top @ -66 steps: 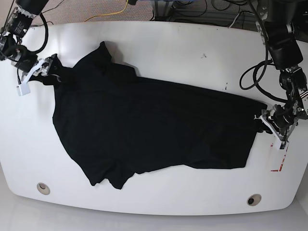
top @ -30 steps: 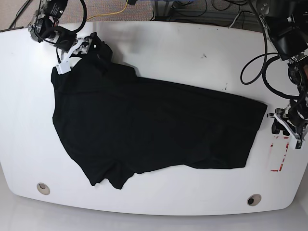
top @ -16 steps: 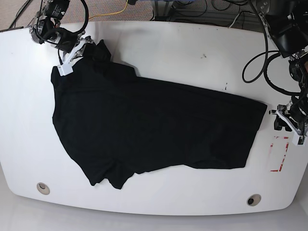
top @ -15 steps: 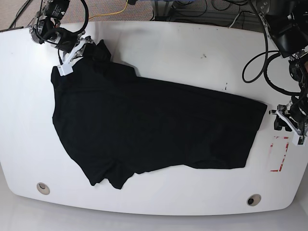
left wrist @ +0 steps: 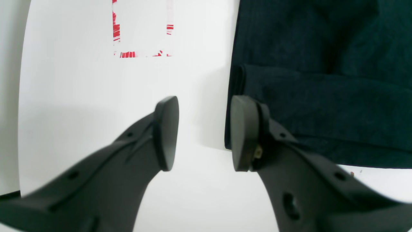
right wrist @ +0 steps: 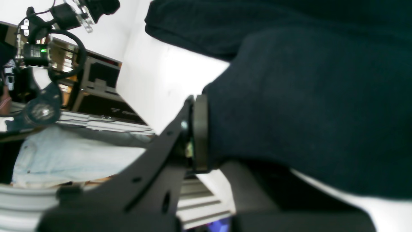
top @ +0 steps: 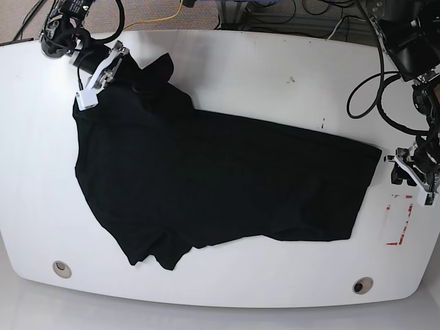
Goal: Layout the t-shirt on the table in an organized manner, then fold the t-shirt properly
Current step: 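Regrasp the collar with the right gripper and open the left gripper, then slide the right gripper along the collar edge and grasp the shirt corner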
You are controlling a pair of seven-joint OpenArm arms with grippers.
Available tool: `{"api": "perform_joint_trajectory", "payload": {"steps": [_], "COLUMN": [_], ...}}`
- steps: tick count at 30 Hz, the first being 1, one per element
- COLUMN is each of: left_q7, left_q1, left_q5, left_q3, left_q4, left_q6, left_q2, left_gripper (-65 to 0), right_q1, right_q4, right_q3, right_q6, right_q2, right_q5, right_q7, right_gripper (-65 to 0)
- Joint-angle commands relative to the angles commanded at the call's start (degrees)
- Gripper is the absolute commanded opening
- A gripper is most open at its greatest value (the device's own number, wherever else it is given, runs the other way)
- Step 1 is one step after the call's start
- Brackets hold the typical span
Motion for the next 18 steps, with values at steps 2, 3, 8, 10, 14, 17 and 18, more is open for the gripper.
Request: {"api": "perform_joint_trajectory", "payload": {"steps": [2,3,8,10,14,17,18], "left_q7": [0.00,0.09,0.18,0.18,0.18,0.18,0.18], "left_q1": [0.00,0.00,0.09,0.09,0.09,0.09,0.09], "left_q5": [0.00,0.00,0.00,0.00,0.00,0.09,0.09], "left_q3": [0.09,0.09,0.09,0.09,0.09,0.09,0.09], "left_q4": [0.09,0.09,0.00,0.00,-0.18,-0.18,-0.18], "left_q6": [0.00,0.00,0.00,0.09,0.09,0.18,0.18], "left_q2": [0.00,0.00,0.00,0.00,0.00,0.00,0.00], "left_gripper": [-39.9,-39.9,-39.9,-39.9,-39.9,-39.9,-39.9], "right_q1": [1.58,3.34,9.14,11.16,15.03,17.32,17.67], "right_q4": [-1.67,-3.43,-8.62,-10.64,-15.03,-17.67,-18.20], "right_q3": [0.00,0.00,0.00,0.00,0.00,-0.09,-0.09], "right_q6": [0.00,0.00,0.00,0.00,0.00,0.00,0.00], "right_q2": [0.09,0.26,1.67,2.37,4.31,5.71,5.80], "right_q5": [0.35,0.35,0.09,0.09,0.09,0.00,0.00], "right_q7": [0.00,0.00,0.00,0.00,0.00,0.00,0.00], "right_gripper": [-65.0,-65.0,-65.0,-65.0,-64.8,-64.5,-64.5]}}
